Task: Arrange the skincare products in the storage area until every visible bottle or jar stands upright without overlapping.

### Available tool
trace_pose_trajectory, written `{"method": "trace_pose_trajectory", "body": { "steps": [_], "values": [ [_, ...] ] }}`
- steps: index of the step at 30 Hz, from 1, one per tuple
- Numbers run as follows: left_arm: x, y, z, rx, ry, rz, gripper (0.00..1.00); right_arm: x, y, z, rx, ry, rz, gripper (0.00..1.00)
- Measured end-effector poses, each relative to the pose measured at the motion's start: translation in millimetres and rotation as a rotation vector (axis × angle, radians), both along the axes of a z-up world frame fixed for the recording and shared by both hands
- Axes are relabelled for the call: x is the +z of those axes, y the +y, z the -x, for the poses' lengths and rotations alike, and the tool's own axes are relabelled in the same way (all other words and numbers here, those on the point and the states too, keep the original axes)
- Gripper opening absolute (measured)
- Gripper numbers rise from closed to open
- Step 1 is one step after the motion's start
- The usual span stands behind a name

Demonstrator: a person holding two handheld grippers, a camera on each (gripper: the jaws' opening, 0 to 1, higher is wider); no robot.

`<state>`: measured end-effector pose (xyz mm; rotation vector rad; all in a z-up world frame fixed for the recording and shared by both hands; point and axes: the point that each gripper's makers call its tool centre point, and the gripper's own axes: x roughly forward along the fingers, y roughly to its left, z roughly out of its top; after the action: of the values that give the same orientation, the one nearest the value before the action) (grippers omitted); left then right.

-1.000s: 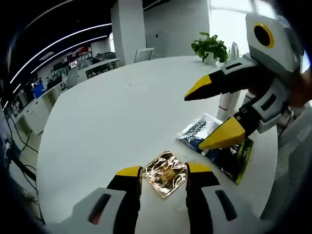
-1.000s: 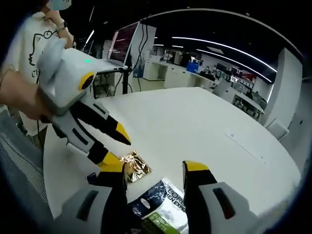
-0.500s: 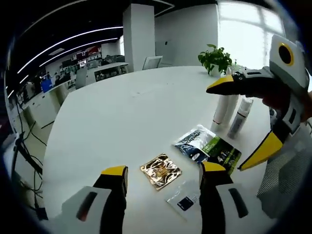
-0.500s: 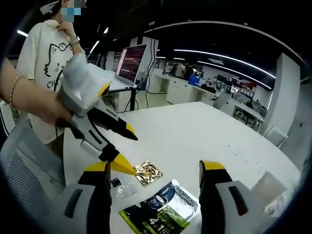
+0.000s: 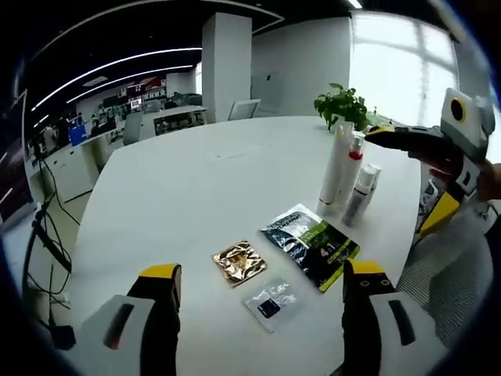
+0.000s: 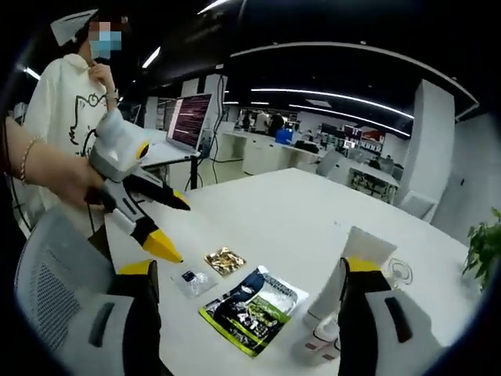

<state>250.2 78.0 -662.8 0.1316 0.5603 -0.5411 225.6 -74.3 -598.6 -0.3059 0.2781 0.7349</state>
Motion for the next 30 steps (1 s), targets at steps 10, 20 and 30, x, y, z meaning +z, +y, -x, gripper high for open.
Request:
{"method": "trace_pose_trajectory", "body": {
  "steps": [10,20,30],
  "values": [
    [0.4,7,35.0,0.011,0.064,0.027,0.99,-14.3,-67,15,-0.136,0.06,-0.058,1.0],
    [-10.8,20,62.6,0.052,0.096,0.03,0.99,-22.2,-100,22,-0.238,0.087,-0.109,1.0],
    [-10.1,23,63.9,0.059,0.082,0.016,0.98,-31.9,-114,19,-0.297,0.087,-0.076,0.99]
  ]
}}
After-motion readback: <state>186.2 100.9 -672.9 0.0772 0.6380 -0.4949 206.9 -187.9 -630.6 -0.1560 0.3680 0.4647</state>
